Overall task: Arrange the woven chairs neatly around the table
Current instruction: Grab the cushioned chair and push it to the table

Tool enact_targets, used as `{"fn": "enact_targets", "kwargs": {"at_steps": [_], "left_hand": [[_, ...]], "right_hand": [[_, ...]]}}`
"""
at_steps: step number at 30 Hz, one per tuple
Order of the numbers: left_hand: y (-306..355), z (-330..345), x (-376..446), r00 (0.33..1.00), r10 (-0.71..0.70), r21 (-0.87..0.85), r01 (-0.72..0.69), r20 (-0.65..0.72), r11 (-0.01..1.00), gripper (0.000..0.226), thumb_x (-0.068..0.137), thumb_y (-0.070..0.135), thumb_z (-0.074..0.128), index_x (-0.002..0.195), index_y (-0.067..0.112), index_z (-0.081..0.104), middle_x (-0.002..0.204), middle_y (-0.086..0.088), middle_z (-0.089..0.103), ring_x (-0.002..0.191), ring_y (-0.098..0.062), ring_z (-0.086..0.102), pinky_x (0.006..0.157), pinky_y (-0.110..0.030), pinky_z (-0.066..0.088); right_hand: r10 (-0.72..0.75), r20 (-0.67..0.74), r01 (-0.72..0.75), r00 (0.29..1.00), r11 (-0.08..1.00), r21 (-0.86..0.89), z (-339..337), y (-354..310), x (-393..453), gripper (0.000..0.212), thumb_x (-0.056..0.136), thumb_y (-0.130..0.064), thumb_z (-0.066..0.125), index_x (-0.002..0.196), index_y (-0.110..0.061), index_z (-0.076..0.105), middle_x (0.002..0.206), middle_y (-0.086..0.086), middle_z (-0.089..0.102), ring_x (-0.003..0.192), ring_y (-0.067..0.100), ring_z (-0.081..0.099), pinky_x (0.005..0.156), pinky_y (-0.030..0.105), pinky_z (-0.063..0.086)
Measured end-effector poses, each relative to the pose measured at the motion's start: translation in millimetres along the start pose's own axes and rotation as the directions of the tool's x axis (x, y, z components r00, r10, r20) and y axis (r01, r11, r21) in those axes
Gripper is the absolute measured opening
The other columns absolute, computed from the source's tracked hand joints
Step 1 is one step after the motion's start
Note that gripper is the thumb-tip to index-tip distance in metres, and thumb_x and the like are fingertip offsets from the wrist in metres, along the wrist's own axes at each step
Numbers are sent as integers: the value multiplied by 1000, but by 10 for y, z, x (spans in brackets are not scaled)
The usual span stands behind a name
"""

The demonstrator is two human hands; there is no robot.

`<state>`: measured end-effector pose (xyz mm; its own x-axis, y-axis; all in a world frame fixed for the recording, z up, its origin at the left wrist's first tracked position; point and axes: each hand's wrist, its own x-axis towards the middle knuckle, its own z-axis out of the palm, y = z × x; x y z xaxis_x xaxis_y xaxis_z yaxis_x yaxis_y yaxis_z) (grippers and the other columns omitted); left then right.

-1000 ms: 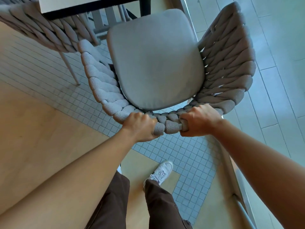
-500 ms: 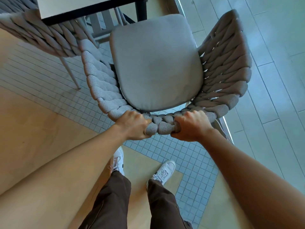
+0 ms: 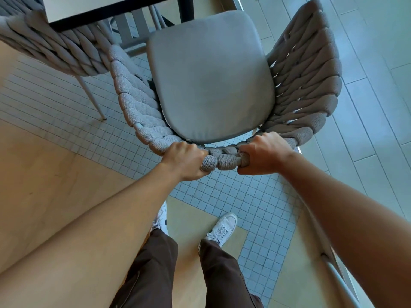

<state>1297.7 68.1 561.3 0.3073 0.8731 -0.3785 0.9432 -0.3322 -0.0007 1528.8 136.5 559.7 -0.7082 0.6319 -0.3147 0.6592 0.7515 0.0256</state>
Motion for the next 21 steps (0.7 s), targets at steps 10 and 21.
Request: {"fn": "enact_targets", "kwargs": {"at_steps": [10, 21], "left_hand": [[68, 47, 2, 1000, 18, -31, -18, 15, 999, 53, 79, 68, 56, 113, 28, 67, 91, -4, 71, 88, -32, 68, 73, -36, 50], [97, -23, -55, 998, -55, -193, 60, 32, 979, 50, 74, 68, 56, 109, 34, 67, 98, 6, 72, 93, -26, 67, 76, -35, 51]], "right_hand": [[-1, 19, 1, 1000, 1000, 11, 31, 49, -71, 51, 63, -68, 43, 78, -24, 64, 69, -5, 65, 60, 26, 62, 55, 26, 31], [157, 54, -163, 986, 977, 137, 28, -135, -271, 47, 78, -57, 56, 110, -24, 64, 99, -5, 72, 101, 23, 65, 91, 36, 42]]}}
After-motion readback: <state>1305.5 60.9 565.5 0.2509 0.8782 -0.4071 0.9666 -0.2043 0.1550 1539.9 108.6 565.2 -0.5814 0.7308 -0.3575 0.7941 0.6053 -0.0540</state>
